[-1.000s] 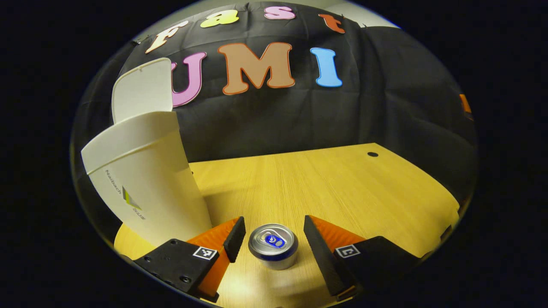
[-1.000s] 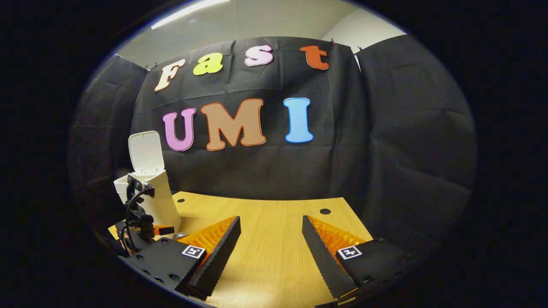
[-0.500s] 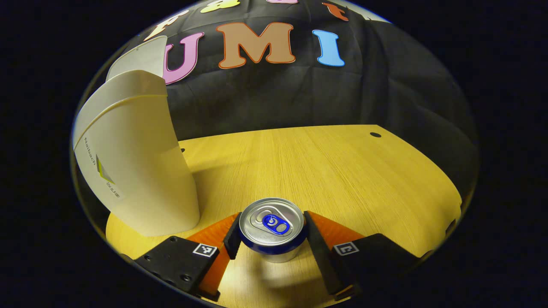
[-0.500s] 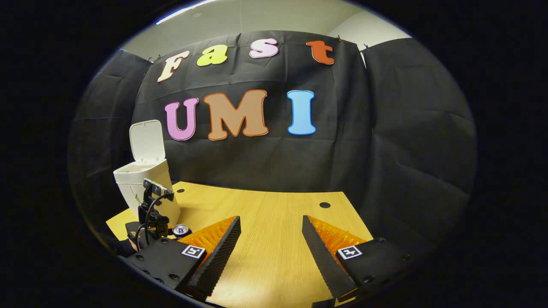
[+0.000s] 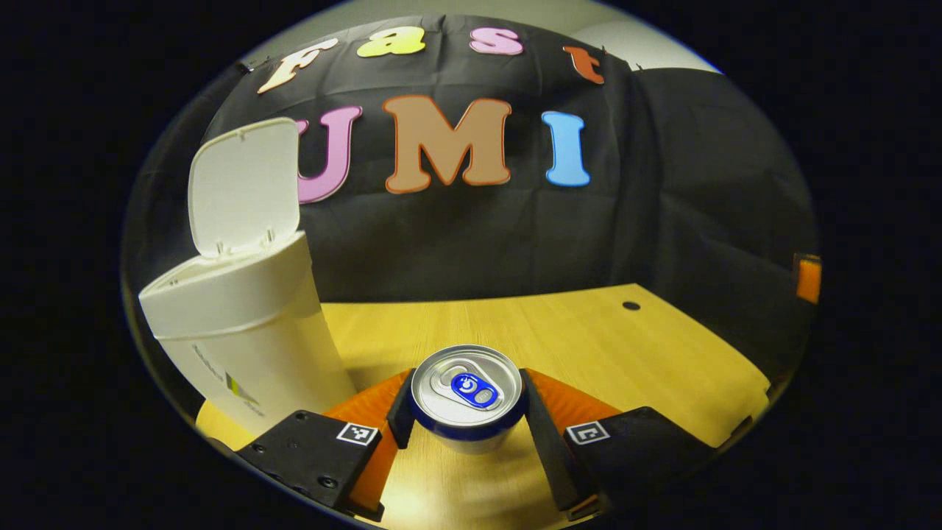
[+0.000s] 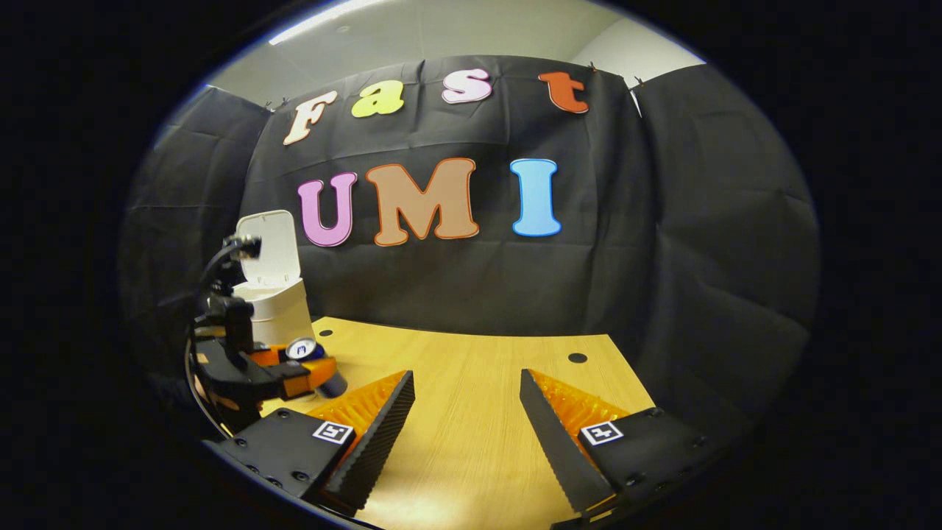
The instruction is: Press the lid of the desktop garbage bin to open it, pick up the crumpled paper on the desktop and throw it into the bin, then pick up the pop can on the desktop and drop it into the bin, and finally close the garbage bin lid.
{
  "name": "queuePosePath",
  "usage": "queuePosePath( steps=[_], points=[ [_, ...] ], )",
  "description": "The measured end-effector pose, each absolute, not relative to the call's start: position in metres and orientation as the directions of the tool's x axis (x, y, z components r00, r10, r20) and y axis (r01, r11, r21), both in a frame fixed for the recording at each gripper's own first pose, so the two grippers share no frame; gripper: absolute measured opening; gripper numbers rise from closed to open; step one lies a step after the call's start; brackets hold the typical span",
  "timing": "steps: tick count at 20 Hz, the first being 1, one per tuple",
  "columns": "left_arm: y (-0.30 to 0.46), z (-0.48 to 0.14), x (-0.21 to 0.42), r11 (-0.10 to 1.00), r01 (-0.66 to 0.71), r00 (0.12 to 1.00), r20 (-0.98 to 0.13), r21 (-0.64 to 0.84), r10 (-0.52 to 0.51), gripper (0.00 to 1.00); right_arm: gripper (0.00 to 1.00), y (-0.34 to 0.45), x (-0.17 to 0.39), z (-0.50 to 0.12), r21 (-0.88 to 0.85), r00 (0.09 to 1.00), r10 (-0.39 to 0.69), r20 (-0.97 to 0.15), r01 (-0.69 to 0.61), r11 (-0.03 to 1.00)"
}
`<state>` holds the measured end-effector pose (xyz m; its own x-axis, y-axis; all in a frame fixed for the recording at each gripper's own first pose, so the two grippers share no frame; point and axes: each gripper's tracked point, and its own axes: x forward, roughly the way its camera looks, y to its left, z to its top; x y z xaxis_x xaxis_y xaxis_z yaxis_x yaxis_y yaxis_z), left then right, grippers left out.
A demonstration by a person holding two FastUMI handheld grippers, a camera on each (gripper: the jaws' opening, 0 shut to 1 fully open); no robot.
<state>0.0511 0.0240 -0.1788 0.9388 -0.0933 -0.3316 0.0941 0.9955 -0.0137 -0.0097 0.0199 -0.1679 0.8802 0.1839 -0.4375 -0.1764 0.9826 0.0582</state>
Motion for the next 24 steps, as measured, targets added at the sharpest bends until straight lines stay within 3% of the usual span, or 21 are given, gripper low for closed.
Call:
queuePosePath(
  steps=[4,5,8,15,19,24],
  points=[
    [0.028,-0.111,0.062,0.994,0.102,0.971,-0.213,-0.025,-0.105,0.77,0.96,0.028,-0.005,-0.164,0.076,0.884,0.213,-0.416,-0.2,0.977],
    [0.03,-0.095,0.065,0.995,0.102,0.977,-0.186,-0.021,-0.104,0.77,1.0,0.031,-0.004,-0.164,0.081,0.884,0.22,-0.412,-0.205,0.976],
    [0.046,-0.054,0.072,0.997,0.08,0.991,-0.109,0.001,-0.08,0.77,0.96,0.036,-0.002,-0.162,0.088,0.886,0.235,-0.399,-0.218,0.972],
    [0.129,0.003,0.088,0.992,-0.099,0.995,0.002,0.077,0.099,0.76,1.0,0.047,-0.003,-0.164,0.106,0.881,0.258,-0.396,-0.236,0.966],
    [0.181,0.008,0.089,0.974,-0.206,0.979,0.016,0.097,0.205,0.76,0.96,0.052,-0.003,-0.167,0.107,0.876,0.265,-0.404,-0.243,0.964],
    [0.231,-0.026,0.088,0.951,-0.299,0.951,-0.06,0.081,0.304,0.76,0.96,0.056,-0.004,-0.17,0.104,0.871,0.266,-0.414,-0.245,0.964]
  ],
)
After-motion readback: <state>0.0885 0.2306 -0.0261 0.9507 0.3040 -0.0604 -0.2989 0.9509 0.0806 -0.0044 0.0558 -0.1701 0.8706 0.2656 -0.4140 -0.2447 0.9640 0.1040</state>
